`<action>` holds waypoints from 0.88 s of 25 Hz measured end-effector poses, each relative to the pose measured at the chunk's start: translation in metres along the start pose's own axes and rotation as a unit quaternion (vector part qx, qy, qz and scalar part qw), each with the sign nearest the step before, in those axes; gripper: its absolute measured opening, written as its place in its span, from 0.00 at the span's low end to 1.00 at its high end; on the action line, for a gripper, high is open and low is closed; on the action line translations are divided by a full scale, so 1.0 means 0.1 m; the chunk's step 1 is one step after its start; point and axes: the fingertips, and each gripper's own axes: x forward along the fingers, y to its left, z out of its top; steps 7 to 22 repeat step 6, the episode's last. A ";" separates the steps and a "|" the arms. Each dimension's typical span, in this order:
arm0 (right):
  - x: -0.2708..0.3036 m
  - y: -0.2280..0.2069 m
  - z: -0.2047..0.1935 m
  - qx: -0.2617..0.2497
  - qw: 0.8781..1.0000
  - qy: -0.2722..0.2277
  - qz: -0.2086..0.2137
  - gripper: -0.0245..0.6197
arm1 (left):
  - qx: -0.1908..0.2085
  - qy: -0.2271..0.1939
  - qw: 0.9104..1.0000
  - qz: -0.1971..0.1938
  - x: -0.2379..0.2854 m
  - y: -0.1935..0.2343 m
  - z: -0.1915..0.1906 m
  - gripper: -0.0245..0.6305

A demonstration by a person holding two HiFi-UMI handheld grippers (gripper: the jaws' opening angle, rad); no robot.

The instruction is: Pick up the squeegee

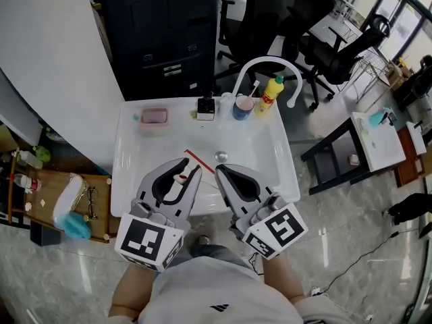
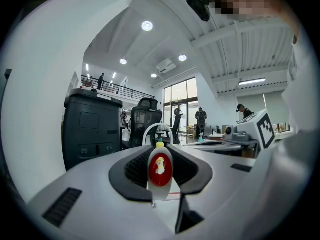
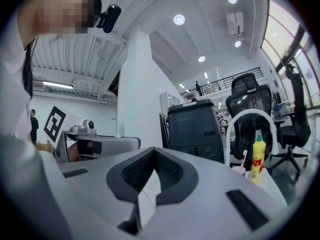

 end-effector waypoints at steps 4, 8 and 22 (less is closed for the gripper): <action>0.03 0.01 0.00 0.000 1.000 0.000 0.006 0.05 | 0.000 0.000 1.000 0.006 -0.01 0.02 0.00 0.18; 0.04 0.01 0.00 0.000 1.000 -0.001 0.009 0.05 | 0.001 -0.001 1.000 0.008 -0.01 0.04 0.00 0.18; 0.04 0.01 0.00 0.000 1.000 -0.001 0.009 0.05 | 0.001 -0.001 1.000 0.008 -0.01 0.04 0.00 0.18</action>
